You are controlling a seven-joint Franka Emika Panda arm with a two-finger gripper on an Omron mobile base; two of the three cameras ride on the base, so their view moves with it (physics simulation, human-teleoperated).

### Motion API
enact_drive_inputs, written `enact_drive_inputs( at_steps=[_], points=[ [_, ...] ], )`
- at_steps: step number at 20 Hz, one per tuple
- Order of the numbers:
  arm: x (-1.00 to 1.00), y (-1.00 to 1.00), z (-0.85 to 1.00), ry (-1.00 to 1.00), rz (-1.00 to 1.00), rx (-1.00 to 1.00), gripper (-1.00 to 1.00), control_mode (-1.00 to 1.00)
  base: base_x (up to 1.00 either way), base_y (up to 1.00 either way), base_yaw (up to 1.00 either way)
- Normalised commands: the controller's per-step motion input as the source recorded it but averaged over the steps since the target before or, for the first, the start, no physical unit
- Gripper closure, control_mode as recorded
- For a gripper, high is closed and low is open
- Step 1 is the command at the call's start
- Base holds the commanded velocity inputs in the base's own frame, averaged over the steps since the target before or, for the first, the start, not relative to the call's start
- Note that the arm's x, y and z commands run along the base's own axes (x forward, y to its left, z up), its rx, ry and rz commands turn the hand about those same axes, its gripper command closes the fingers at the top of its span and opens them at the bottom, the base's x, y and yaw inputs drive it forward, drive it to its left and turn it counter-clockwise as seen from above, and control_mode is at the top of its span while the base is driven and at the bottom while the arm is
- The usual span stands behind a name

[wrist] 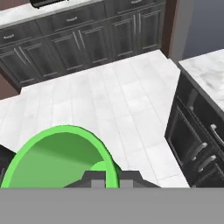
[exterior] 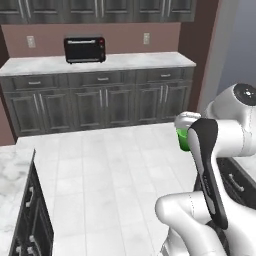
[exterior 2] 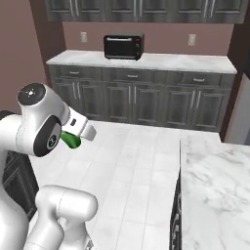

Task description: Open the cabinet directly in front. Then move the wine and the cup to the dining counter with the jar on it.

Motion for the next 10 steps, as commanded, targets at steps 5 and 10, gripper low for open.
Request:
enact_drive_inputs(
  at_steps=[5, 10],
  points=[
    [0.00, 0.00, 0.00, 0.00, 0.00, 0.00, 1.00, 1.00, 1.00, -0.05, 0.09],
    [0.00, 0.00, 0.00, 0.00, 0.00, 0.00, 1.00, 1.00, 1.00, 0.00, 0.26]
  ],
)
